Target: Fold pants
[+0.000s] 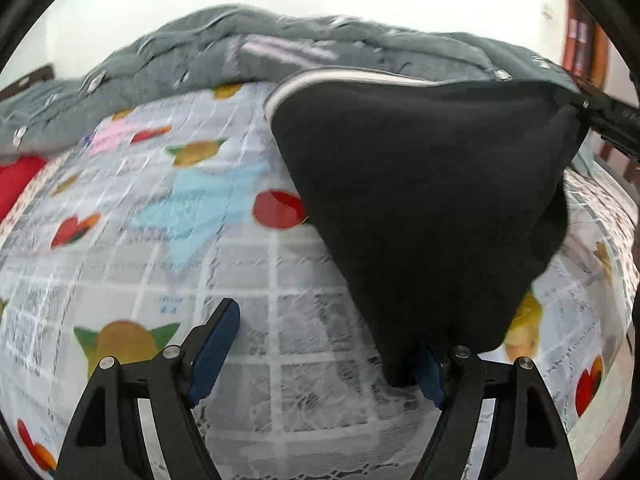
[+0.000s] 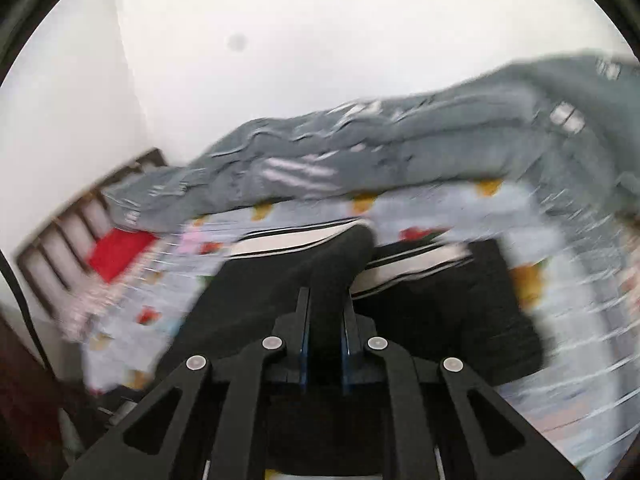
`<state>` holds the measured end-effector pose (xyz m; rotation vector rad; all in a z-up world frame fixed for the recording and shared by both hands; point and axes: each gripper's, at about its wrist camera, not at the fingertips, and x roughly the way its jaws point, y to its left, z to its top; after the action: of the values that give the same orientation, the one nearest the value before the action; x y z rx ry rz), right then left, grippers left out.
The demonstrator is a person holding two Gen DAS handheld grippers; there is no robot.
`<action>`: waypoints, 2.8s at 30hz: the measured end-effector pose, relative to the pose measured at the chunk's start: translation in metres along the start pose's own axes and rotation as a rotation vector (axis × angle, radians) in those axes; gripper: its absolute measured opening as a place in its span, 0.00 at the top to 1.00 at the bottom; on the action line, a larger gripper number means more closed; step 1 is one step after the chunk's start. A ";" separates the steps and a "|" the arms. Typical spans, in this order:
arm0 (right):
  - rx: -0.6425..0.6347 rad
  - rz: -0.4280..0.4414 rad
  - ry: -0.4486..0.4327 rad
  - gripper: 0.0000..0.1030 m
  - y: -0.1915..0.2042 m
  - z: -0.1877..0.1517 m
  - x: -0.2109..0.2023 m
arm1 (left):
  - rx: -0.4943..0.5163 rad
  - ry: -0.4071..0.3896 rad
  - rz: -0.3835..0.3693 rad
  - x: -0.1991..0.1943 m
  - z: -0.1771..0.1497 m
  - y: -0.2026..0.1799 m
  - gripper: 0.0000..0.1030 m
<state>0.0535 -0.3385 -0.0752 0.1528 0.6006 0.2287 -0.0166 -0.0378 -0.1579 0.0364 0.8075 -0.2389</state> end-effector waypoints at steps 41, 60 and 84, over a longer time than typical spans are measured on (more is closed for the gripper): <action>-0.100 -0.105 0.149 0.55 -0.085 -0.023 -0.003 | -0.149 0.083 -0.197 0.012 0.057 -0.028 0.23; 0.103 -0.021 0.276 0.81 -0.114 0.003 0.074 | -0.284 0.156 -0.309 0.089 0.107 0.011 0.84; -0.024 -0.064 0.219 0.72 0.074 -0.012 0.085 | -0.227 0.097 -0.046 0.028 0.070 0.182 0.36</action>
<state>0.1020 -0.2440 -0.1154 0.0860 0.8188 0.1915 0.0927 0.1253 -0.1402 -0.1860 0.9284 -0.1889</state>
